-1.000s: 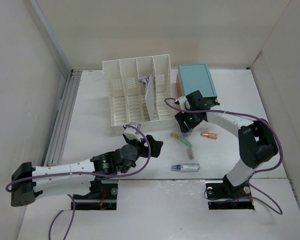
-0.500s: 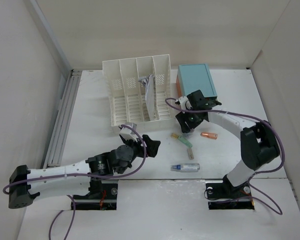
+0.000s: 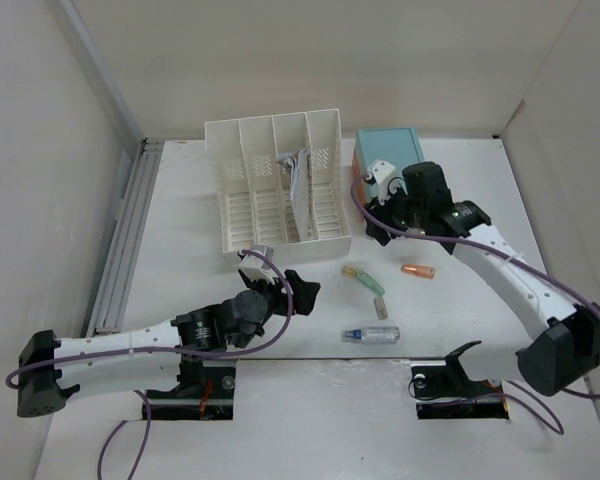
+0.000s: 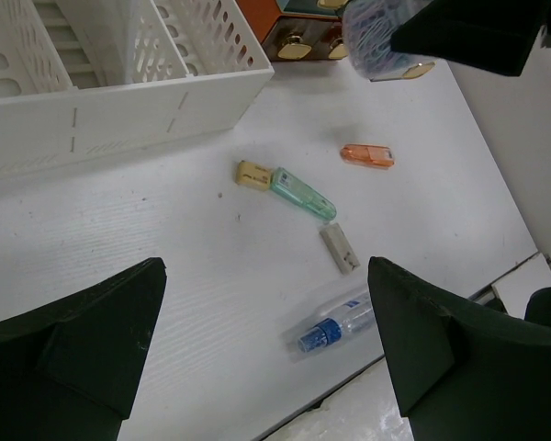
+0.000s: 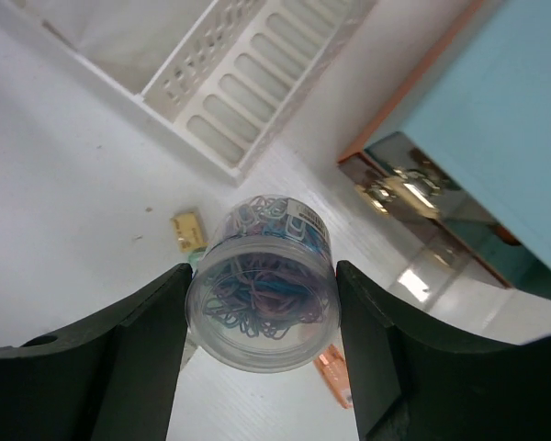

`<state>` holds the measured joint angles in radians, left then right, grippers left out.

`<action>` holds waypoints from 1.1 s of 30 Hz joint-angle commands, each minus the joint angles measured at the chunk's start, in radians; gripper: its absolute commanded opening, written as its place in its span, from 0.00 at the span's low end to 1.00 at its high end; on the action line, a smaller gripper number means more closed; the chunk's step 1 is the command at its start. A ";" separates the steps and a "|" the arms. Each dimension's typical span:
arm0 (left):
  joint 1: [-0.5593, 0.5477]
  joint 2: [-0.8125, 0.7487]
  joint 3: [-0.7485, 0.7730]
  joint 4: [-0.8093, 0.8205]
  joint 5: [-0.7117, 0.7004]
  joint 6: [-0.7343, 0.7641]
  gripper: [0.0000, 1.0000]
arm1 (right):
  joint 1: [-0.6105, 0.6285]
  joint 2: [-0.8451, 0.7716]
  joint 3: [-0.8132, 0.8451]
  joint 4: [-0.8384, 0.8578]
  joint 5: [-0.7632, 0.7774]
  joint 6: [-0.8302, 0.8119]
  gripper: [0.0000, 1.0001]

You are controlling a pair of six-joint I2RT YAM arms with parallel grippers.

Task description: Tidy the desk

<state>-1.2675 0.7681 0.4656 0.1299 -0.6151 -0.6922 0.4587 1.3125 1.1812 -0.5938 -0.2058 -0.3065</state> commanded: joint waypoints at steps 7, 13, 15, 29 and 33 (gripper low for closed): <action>0.005 -0.018 -0.007 0.011 -0.011 -0.017 0.89 | -0.123 -0.085 0.035 0.176 0.235 0.050 0.28; 0.005 -0.018 -0.007 0.011 -0.011 -0.017 0.89 | -0.157 -0.053 0.014 0.204 0.344 0.075 0.28; 0.005 -0.018 -0.007 0.011 -0.011 -0.017 0.89 | -0.157 -0.035 0.014 0.204 0.370 0.084 0.28; 0.005 -0.038 -0.025 0.011 -0.011 -0.017 0.89 | -0.209 0.036 0.024 0.135 0.379 0.084 0.29; 0.005 -0.047 -0.034 0.011 -0.011 -0.017 0.89 | -0.209 0.036 0.015 0.126 0.368 0.084 0.29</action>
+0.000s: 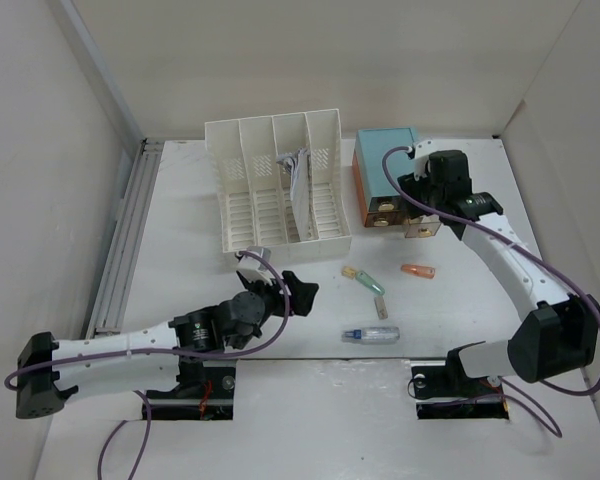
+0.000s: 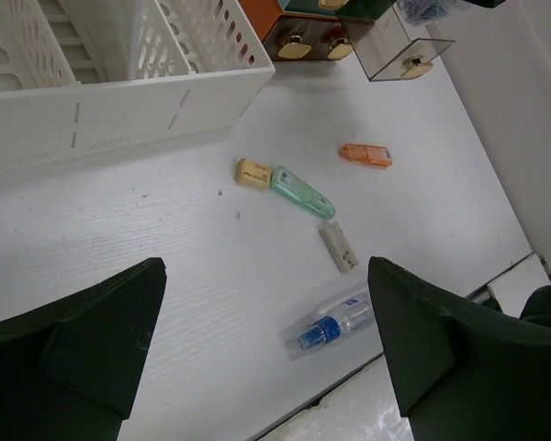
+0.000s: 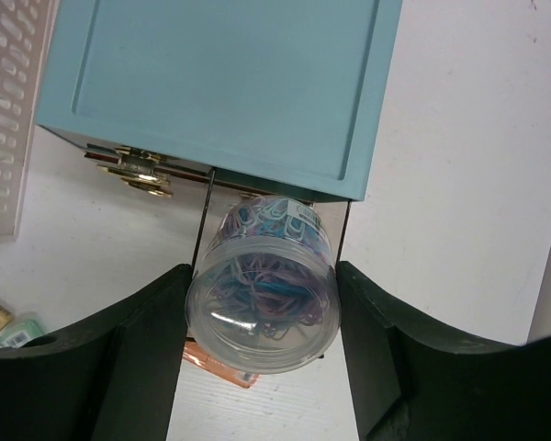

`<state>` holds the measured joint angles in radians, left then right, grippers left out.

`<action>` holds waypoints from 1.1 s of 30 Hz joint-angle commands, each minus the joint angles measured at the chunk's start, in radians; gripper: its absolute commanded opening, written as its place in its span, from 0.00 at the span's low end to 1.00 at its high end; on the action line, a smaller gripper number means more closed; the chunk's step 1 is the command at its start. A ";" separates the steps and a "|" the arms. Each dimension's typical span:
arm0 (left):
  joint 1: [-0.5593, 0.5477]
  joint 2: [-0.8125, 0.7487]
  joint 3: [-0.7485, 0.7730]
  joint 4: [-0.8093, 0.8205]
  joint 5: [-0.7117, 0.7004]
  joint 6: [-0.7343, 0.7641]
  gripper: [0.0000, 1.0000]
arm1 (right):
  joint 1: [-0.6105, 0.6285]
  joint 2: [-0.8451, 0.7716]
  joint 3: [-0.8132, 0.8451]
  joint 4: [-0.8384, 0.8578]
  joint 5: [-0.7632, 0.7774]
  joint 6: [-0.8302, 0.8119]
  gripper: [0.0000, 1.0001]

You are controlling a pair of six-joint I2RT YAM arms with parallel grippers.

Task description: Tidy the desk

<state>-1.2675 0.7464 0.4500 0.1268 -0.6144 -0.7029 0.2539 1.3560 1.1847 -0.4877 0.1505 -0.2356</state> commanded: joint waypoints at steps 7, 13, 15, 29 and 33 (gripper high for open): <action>0.005 -0.047 -0.019 0.005 -0.011 -0.006 0.89 | -0.013 0.014 0.021 -0.023 -0.040 0.004 0.78; 0.005 -0.056 -0.019 0.005 -0.011 -0.006 0.89 | -0.022 -0.035 0.010 0.006 -0.049 0.004 0.84; 0.005 -0.056 -0.019 -0.004 -0.011 -0.006 0.89 | -0.033 -0.060 0.000 0.021 -0.086 -0.010 0.65; 0.005 -0.084 -0.028 -0.004 -0.011 0.012 0.89 | -0.080 -0.144 0.006 -0.505 -0.456 -0.827 0.00; 0.005 -0.074 -0.028 0.007 -0.011 0.013 0.89 | -0.133 -0.037 0.044 -0.543 -0.434 -0.872 0.00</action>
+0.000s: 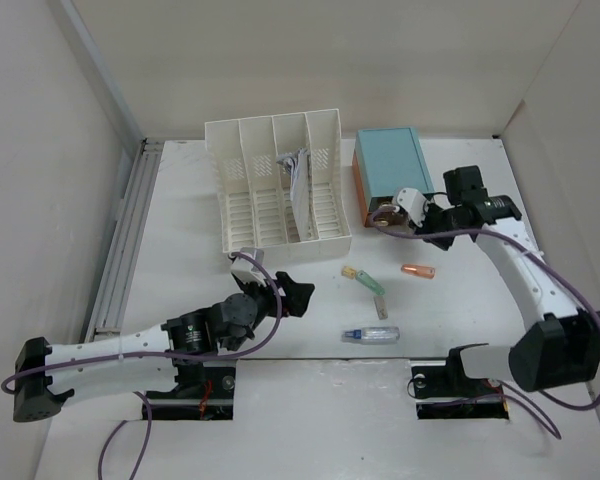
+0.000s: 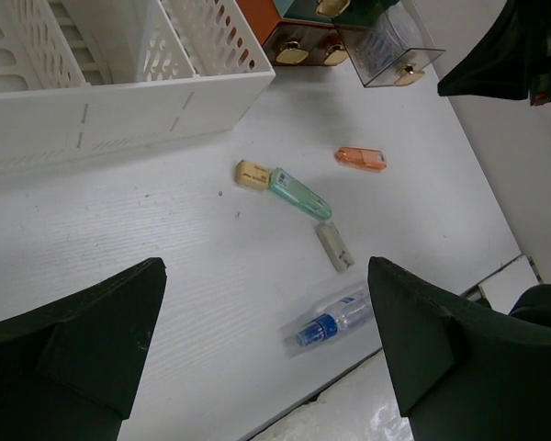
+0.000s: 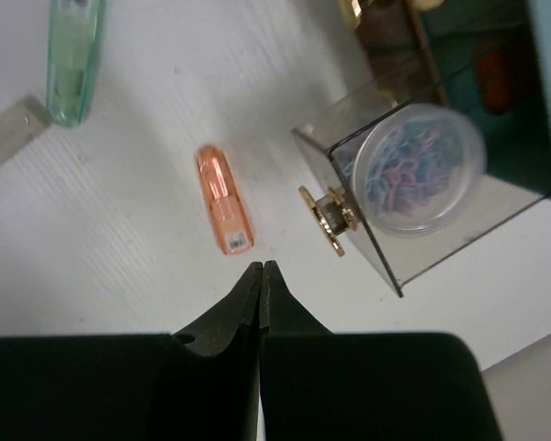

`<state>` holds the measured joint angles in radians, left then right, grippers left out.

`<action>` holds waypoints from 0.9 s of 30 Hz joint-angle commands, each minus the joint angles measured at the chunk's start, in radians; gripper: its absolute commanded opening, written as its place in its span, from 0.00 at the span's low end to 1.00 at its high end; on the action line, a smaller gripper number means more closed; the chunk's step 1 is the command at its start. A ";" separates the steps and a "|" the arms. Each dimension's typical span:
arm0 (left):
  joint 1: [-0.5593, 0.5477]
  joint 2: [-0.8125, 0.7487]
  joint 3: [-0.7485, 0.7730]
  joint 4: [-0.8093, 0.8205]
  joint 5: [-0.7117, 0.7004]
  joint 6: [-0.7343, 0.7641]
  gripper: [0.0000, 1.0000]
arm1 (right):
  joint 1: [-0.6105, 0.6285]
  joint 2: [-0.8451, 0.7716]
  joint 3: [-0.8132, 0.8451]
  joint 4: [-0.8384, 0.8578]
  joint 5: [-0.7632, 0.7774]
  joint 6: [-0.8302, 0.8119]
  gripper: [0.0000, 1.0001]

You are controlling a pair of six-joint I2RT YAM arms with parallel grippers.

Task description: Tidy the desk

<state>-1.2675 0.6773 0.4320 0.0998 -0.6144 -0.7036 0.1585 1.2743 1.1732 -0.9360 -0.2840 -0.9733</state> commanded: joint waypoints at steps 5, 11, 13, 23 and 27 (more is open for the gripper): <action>0.005 0.004 -0.010 0.034 -0.011 0.013 0.89 | -0.082 0.143 0.055 0.020 0.000 -0.085 0.00; 0.005 0.027 -0.019 0.082 -0.011 0.013 0.91 | -0.091 0.206 0.033 0.230 0.019 -0.024 0.00; 0.005 0.048 -0.019 0.113 -0.011 0.013 0.92 | -0.091 0.215 0.032 0.308 0.031 0.001 0.00; 0.095 0.361 0.002 0.527 0.185 -0.069 0.98 | -0.091 0.330 0.088 0.466 0.074 0.117 0.00; 0.137 0.517 0.066 0.669 0.258 -0.069 0.98 | -0.091 0.330 0.059 0.569 0.095 0.148 0.00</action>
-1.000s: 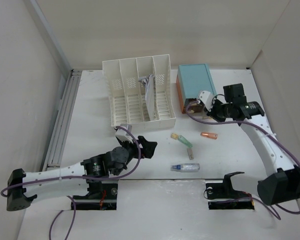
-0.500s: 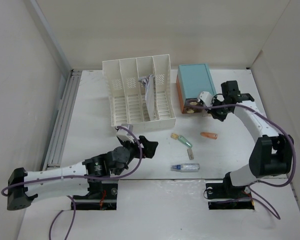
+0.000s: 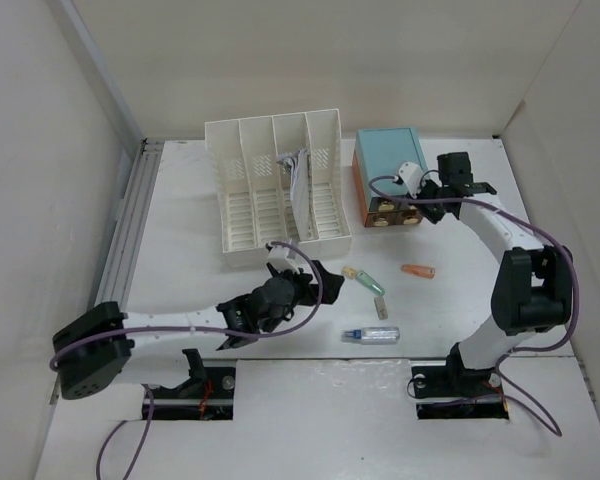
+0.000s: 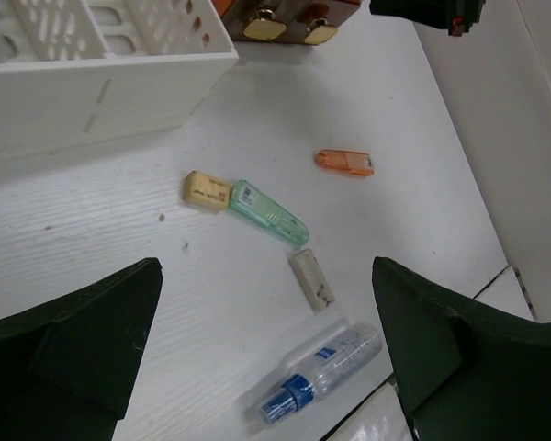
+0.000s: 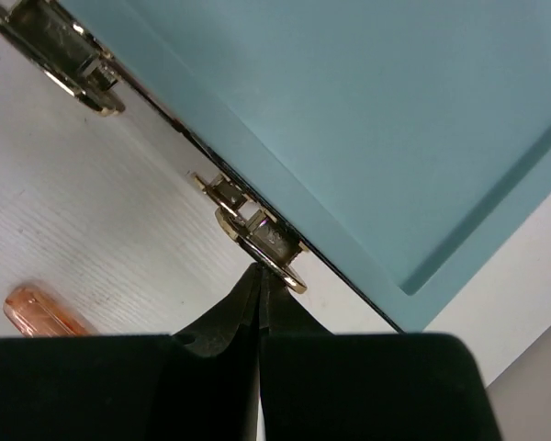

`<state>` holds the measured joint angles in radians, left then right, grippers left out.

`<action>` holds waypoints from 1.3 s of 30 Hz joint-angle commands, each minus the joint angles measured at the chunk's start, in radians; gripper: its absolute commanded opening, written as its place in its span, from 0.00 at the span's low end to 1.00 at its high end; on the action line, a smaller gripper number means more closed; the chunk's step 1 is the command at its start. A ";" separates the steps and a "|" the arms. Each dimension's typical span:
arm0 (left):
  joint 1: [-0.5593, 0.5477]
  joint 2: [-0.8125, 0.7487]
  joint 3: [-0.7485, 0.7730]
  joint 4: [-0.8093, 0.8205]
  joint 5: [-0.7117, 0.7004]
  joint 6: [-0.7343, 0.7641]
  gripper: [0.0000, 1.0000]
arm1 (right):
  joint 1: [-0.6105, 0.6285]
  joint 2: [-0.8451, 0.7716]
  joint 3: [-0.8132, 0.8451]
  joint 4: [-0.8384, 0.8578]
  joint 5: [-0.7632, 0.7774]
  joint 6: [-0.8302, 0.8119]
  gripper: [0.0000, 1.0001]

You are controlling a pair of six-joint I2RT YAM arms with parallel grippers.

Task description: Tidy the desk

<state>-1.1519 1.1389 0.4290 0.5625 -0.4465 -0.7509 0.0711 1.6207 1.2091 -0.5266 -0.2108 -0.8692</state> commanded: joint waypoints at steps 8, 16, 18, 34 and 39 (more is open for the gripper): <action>0.078 0.420 0.379 0.301 0.252 0.042 0.75 | -0.028 -0.192 -0.076 0.185 -0.041 0.065 0.00; 0.130 0.686 0.820 0.111 0.330 0.022 0.53 | -0.097 -0.556 -0.065 0.059 -0.324 0.261 0.90; 0.130 0.719 0.891 0.033 0.299 0.022 0.54 | -0.097 -0.613 -0.078 0.082 -0.349 0.324 0.91; 0.172 0.892 1.111 -0.360 0.103 -0.220 0.55 | -0.097 -0.639 -0.062 0.086 -0.342 0.513 0.05; 0.181 0.946 1.168 -0.374 0.072 -0.220 0.56 | -0.097 -0.682 -0.085 0.120 -0.322 0.535 0.11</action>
<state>-0.9752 2.0865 1.5333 0.1982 -0.3313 -0.9459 -0.0257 0.9722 1.1278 -0.4770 -0.5430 -0.3664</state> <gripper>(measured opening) 0.561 0.103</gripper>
